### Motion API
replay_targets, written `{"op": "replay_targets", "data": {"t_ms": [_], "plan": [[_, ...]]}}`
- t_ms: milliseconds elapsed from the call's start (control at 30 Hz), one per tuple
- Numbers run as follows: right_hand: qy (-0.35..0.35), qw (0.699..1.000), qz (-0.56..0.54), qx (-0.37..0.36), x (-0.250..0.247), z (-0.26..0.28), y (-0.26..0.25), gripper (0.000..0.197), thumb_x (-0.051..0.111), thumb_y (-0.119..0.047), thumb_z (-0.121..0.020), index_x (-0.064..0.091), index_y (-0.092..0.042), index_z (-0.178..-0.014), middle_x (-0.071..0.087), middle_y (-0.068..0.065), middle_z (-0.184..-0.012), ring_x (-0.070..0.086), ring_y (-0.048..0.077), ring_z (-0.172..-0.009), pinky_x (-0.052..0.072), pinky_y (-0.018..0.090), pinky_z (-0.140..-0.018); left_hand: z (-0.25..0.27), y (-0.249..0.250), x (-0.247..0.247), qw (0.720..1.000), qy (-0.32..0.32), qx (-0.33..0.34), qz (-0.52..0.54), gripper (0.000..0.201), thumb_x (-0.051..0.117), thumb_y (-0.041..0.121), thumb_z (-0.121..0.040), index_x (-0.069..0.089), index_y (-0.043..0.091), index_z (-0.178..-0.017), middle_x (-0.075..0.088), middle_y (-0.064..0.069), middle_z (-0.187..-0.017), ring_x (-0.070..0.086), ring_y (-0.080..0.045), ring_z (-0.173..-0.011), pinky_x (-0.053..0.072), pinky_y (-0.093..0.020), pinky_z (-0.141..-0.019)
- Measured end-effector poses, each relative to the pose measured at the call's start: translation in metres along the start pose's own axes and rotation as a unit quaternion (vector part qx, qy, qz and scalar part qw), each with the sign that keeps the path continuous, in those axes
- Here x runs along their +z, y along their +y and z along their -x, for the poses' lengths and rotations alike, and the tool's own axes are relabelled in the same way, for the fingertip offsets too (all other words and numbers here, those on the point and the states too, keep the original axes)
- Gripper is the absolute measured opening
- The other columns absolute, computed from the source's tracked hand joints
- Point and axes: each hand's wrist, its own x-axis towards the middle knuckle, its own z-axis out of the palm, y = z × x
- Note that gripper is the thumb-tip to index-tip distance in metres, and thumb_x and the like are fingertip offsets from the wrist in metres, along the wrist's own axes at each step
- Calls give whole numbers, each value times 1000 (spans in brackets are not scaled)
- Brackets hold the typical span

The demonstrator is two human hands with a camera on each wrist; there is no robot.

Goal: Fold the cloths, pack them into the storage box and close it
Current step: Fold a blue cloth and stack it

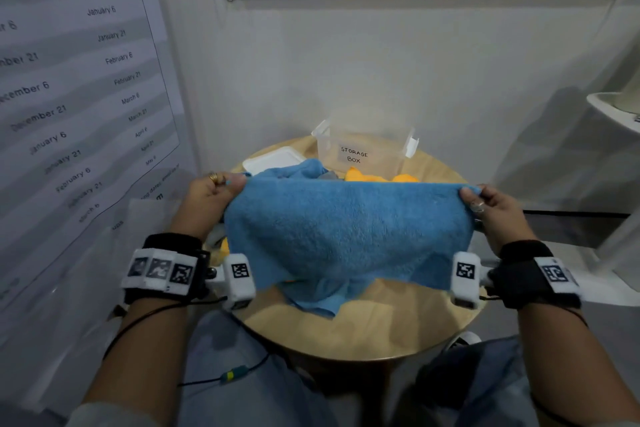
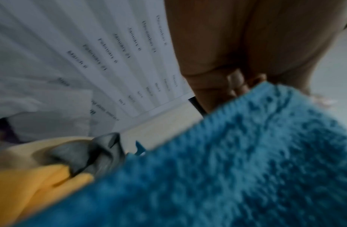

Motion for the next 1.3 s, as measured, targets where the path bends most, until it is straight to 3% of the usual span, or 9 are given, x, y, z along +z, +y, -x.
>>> {"op": "replay_targets", "data": {"t_ms": [133, 267, 367, 500, 633, 800, 933, 1133, 1300], "plan": [[67, 993, 86, 51, 29, 1, 25, 26, 79, -30, -71, 62, -13, -61, 64, 4, -71, 56, 17, -69, 47, 35, -69, 13, -24, 34, 992, 56, -93, -63, 37, 73, 27, -81, 58, -1, -61, 53, -8, -56, 47, -10, -52, 41, -27, -58], [26, 994, 85, 56, 76, 24, 20, 27, 80, -23, -71, 58, -16, -58, 55, 6, -62, 52, 19, -64, 47, 36, -61, 41, -21, 82, 987, -41, -142, 58, 22, 67, 14, -86, 58, 4, -68, 55, -10, -70, 52, -19, -66, 45, -35, -66], [-21, 997, 50, 59, 101, 44, 10, 20, 78, -15, -73, 60, -12, -65, 56, 14, -68, 55, 23, -67, 50, 41, -63, 58, -19, 103, 985, -91, -114, 88, 19, 71, 23, -79, 57, 11, -82, 47, -10, -78, 47, -19, -73, 43, -36, -64], [-87, 994, 32, 52, 119, 67, 1, 14, 74, -13, -78, 64, -13, -68, 57, 11, -67, 57, 24, -68, 51, 40, -65, 77, -13, 116, 994, -49, -59, 80, 21, 68, 14, -85, 69, -5, -78, 67, -30, -80, 63, -22, -75, 56, -44, -73], [-151, 987, 31, 48, 126, 81, -5, 12, 63, -4, -86, 68, -12, -79, 65, 8, -72, 61, 8, -62, 53, 20, -57, 86, -6, 124, 994, -86, -26, 58, 16, 60, 12, -91, 72, 8, -83, 72, -22, -87, 69, -30, -86, 58, -42, -78], [-108, 993, 10, 34, 124, 83, -4, 10, 69, -3, -81, 72, -4, -90, 72, 16, -87, 68, 23, -78, 57, 36, -75, 84, -10, 127, 996, -88, -8, 24, 35, 58, 21, -92, 66, -12, -83, 64, -36, -84, 65, -43, -83, 56, -51, -75], [-68, 993, 89, -46, 128, 82, -2, 14, 72, -7, -79, 74, -4, -92, 68, 4, -79, 63, 11, -72, 54, 29, -74, 85, -8, 127, 996, -81, 36, -25, 42, 58, 30, -88, 66, -8, -75, 63, -28, -69, 61, -27, -62, 52, -50, -68], [-161, 964, 181, -105, 132, 90, -4, 26, 60, -1, -84, 70, -5, -108, 67, 6, -91, 56, 0, -81, 41, 8, -80, 89, -3, 121, 990, -64, 91, -88, 19, 58, 13, -92, 74, 4, -96, 73, -14, -86, 67, -21, -82, 53, -43, -77], [-152, 965, 173, -126, 131, 93, -2, 26, 65, 0, -82, 70, -4, -107, 65, 3, -88, 56, -2, -79, 42, 9, -79, 93, -1, 120, 987, -52, 112, -105, 21, 59, 14, -91, 75, 7, -80, 70, -12, -69, 65, -13, -68, 51, -38, -66]]}}
